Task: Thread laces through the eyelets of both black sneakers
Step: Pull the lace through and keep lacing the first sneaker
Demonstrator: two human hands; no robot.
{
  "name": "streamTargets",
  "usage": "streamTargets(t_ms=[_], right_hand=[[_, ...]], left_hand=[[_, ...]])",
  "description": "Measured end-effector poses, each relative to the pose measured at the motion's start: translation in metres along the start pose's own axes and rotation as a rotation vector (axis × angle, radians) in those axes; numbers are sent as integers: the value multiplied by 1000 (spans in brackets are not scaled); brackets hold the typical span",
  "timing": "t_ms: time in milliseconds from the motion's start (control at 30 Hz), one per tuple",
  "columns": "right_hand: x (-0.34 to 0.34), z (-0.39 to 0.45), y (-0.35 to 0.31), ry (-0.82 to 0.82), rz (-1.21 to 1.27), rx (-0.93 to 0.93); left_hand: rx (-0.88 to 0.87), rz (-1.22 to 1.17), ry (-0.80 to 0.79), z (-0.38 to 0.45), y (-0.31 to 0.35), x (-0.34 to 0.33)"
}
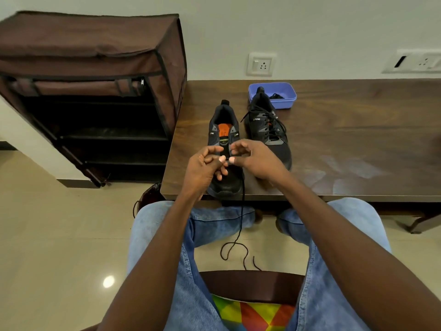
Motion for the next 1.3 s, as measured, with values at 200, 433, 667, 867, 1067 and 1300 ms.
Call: streamTargets(t_ms=[200, 433, 667, 867, 1067, 1300], right_hand=[[-5, 4, 6, 72, 195, 0], [-5, 9, 28, 248, 163, -128], [-3, 8, 17, 249, -202, -63], [-1, 6, 10, 251, -323, 11], [-6, 8, 6, 264, -431, 61], [-2, 14, 18, 245, -255, -16]], left_hand=[[-8, 23, 26, 6, -2, -1], [51, 133, 158, 10, -5, 0], [162, 491, 154, 21, -5, -5], [216, 499, 146, 24, -8, -5], [244, 470, 126, 22, -7, -7], [265, 468, 91, 22, -5, -8]])
Point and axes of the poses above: each hand's wrist, its own z-axis towards the middle knuckle, its own x-axis out of the back of the hand, y = z × x, the point moved 6 cm from there along z, towards the middle knuckle, and after that the axes turned 8 degrees about -z, right-handed, at the moved point
